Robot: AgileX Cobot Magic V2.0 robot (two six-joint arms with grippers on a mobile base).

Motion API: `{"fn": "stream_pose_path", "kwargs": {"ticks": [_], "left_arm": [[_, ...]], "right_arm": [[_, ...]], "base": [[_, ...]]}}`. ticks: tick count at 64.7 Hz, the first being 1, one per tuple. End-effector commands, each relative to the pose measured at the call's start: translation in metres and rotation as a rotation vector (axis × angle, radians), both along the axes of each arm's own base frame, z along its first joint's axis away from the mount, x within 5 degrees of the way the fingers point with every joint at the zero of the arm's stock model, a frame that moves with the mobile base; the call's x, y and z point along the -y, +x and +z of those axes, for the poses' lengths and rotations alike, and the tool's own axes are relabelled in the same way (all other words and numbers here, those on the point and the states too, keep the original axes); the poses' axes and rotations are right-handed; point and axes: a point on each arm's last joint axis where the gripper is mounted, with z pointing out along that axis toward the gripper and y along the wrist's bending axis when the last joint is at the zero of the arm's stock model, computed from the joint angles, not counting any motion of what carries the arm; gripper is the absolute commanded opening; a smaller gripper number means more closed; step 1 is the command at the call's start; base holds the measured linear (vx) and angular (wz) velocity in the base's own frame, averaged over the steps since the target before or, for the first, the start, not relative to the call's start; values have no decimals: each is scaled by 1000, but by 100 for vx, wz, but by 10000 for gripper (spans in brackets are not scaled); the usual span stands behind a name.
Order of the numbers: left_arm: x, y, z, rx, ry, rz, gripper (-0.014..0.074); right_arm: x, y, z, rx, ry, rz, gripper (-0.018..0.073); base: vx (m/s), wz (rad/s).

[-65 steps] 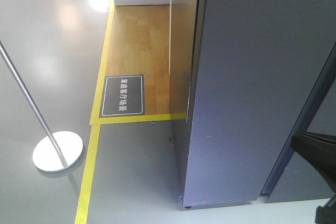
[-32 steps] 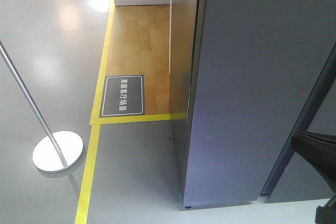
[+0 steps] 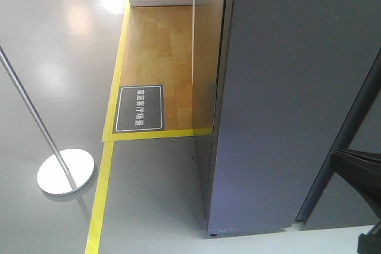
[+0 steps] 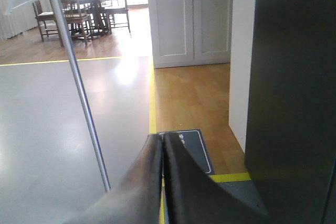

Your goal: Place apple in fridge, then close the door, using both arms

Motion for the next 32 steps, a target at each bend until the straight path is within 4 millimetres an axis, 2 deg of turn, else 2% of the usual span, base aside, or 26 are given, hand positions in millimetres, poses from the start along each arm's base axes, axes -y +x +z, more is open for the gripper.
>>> {"fn": "stream_pose_path", "kwargs": {"ticks": [1, 32], "left_arm": [[-1, 0, 13, 85, -2, 11, -6], [-1, 0, 13, 84, -1, 11, -6]], "right_arm": [[1, 2, 12, 50, 31, -29, -6], [1, 2, 12, 50, 31, -29, -6]], "base": [[0, 0], [0, 0]]}}
